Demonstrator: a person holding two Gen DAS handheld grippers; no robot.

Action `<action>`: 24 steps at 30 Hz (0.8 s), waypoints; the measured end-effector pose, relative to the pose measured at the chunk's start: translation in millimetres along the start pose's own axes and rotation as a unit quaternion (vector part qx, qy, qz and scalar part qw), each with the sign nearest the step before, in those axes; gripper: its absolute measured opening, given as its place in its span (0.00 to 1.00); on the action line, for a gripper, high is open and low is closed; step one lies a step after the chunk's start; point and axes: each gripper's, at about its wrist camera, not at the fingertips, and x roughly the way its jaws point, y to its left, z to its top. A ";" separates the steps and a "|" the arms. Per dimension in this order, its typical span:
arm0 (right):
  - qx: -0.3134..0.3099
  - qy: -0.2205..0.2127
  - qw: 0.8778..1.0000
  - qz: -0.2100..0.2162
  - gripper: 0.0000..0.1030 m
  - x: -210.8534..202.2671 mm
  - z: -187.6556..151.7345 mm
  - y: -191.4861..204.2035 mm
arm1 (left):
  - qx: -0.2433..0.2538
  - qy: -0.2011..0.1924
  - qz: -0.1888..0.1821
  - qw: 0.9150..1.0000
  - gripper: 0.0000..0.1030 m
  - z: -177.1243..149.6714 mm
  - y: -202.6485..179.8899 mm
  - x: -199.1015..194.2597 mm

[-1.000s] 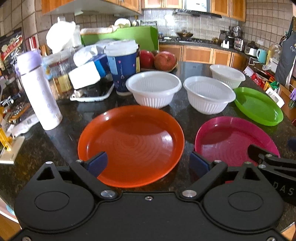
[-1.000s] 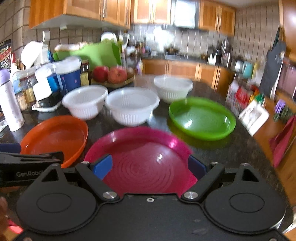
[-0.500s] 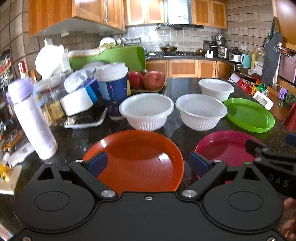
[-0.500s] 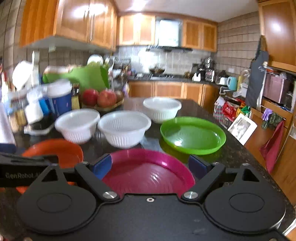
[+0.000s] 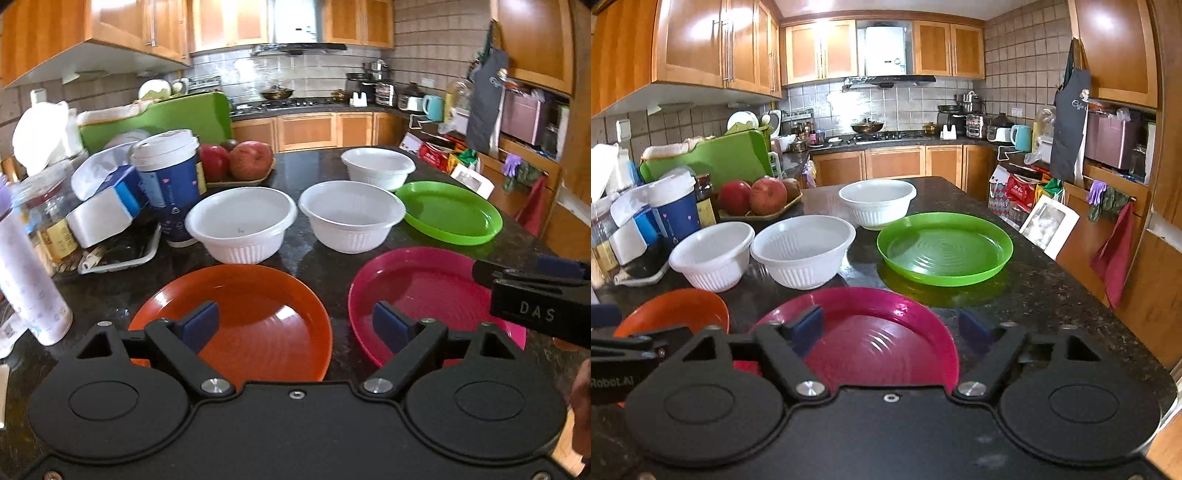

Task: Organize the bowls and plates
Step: 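Move both tools forward to the rim of the magenta plate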

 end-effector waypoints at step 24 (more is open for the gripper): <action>-0.053 0.057 0.990 0.116 0.55 46.2 23.9 -95.2 | -0.070 0.039 0.042 0.996 0.76 15.8 -76.4 29.5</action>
